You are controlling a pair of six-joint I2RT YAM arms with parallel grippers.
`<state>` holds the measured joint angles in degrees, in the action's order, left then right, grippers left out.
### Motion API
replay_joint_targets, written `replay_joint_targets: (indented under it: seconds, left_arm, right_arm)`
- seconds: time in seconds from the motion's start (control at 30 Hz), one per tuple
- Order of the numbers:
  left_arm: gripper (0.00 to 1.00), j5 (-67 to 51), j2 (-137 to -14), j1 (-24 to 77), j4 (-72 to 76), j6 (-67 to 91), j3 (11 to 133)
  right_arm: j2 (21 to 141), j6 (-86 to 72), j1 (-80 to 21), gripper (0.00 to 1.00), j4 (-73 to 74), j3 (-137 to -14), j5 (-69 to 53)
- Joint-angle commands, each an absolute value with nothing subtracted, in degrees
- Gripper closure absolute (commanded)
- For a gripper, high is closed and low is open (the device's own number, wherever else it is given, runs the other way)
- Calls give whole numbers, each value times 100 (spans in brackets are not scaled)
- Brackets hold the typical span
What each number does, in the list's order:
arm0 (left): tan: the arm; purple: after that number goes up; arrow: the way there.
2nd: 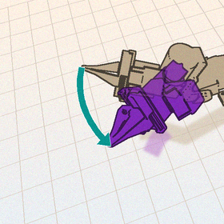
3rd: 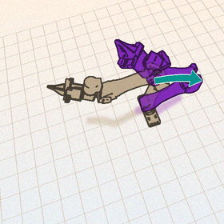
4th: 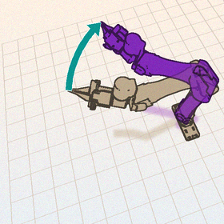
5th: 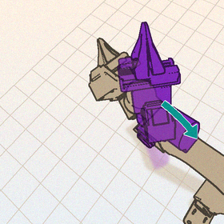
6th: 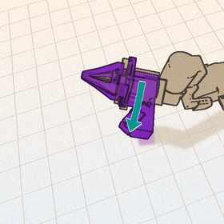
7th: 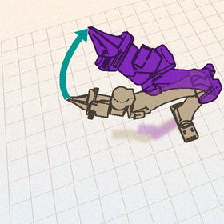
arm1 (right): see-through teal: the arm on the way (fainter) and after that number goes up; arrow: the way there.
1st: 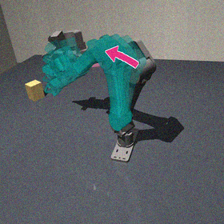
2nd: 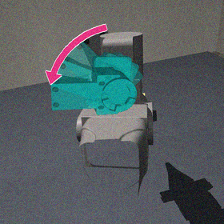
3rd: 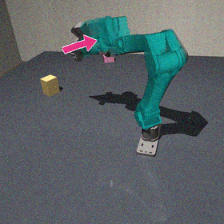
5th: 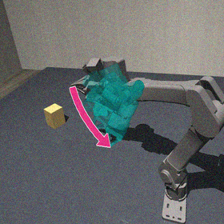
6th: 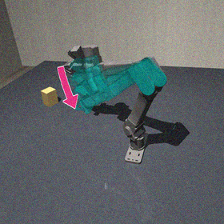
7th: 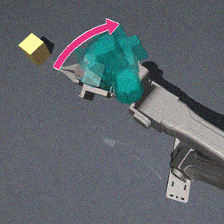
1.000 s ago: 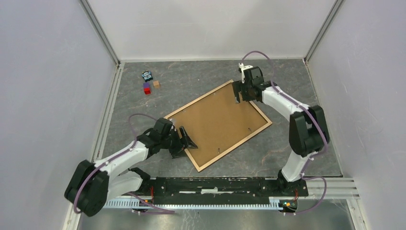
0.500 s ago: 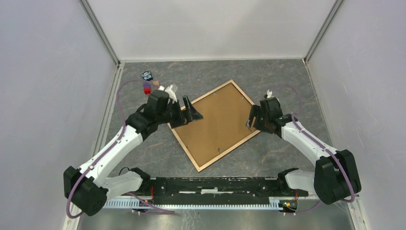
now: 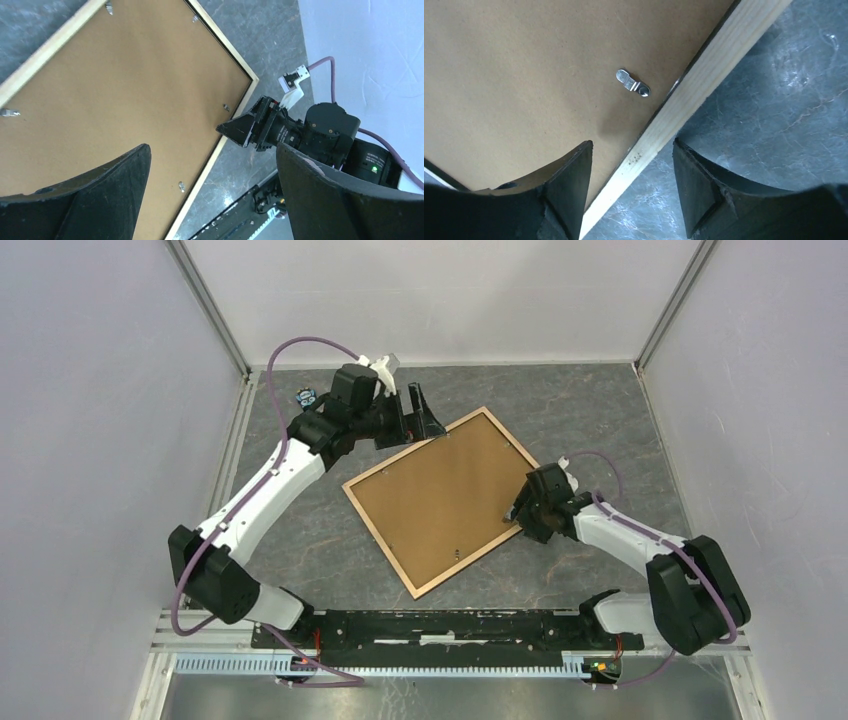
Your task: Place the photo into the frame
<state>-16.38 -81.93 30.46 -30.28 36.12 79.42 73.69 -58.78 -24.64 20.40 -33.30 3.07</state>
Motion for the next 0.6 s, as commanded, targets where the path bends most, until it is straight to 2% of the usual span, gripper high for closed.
replay_joint_targets:
  seconds: [0.0, 0.2, 0.23, 0.3, 0.33, 0.47, 0.57]
  left_arm:
    - [0, -1157, -8477, 3054, -3481, 2838, 8679]
    - [0, -431, -8648, 3043, -3720, 2391, 8650]
    - [0, -414, -8653, 3043, -3675, 2395, 8530]
    - [0, -662, -8665, 3005, -3539, 2485, 8349]
    - [0, -805, -8692, 2989, -3499, 2525, 8299]
    - [0, -934, -8802, 2971, -3489, 2558, 8188]
    - [0, -762, -8917, 2969, -3616, 2496, 8160]
  right_arm:
    - [7765, -6248, -2635, 37, 2280, -3409, 826]
    - [8112, -6280, -2672, 62, 2309, -3449, 1286]
    - [8190, -6225, -2658, 70, 2340, -3498, 1407]
    - [8384, -5951, -2620, 93, 2322, -3647, 1599]
    - [8465, -5774, -2588, 100, 2325, -3740, 1696]
    - [8810, -4831, -2306, 100, 2106, -4056, 1980]
    - [9192, -3675, -1925, 100, 1903, -4487, 1702]
